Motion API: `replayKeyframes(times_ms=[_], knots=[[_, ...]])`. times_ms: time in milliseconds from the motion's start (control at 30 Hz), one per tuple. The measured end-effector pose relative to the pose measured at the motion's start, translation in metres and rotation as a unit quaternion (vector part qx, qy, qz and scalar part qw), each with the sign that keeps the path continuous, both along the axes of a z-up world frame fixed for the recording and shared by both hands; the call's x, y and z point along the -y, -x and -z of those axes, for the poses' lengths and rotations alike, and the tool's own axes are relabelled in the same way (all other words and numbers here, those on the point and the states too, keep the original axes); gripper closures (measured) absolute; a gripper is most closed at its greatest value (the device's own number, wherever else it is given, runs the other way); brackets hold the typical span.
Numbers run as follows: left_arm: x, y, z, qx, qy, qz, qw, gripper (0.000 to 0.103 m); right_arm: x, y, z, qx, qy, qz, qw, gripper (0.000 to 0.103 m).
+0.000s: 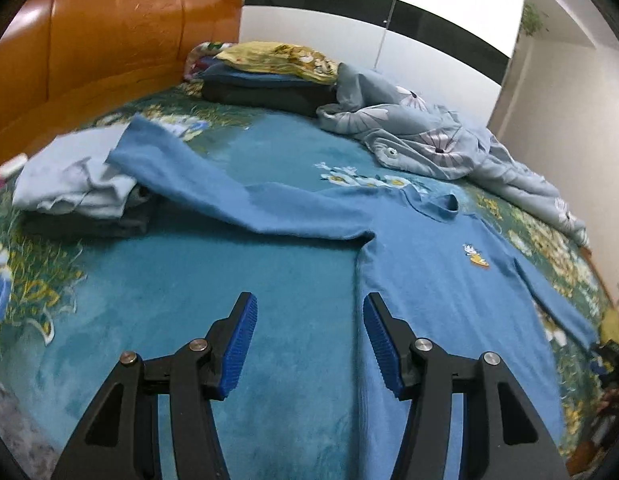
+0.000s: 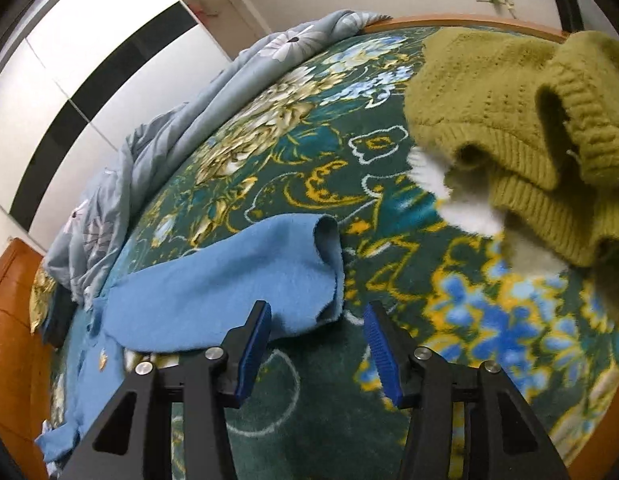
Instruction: Fold clothes
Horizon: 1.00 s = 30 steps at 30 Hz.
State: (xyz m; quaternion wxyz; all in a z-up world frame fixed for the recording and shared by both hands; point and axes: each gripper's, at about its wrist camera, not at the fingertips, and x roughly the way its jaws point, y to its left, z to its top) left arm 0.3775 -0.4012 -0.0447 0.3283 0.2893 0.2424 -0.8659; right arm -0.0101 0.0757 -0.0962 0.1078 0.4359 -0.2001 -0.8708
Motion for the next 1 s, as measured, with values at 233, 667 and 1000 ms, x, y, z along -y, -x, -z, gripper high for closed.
replayKeyframes(times_ms=[233, 667, 1000], knots=[[0.003, -0.021, 0.006, -0.004, -0.013, -0.021, 0.9997, 0.046, -0.005, 0.007, 0.004, 0.020, 0.061, 0.029, 0.998, 0.099], [0.030, -0.042, 0.026, -0.019, -0.044, -0.052, 0.9975, 0.046, 0.131, 0.009, -0.167, -0.151, 0.047, -0.139, 0.978, 0.099], [0.063, -0.062, 0.041, -0.015, -0.067, -0.074, 0.9949, 0.046, 0.367, -0.053, -0.205, -0.188, -0.002, -0.358, 0.915, 0.099]])
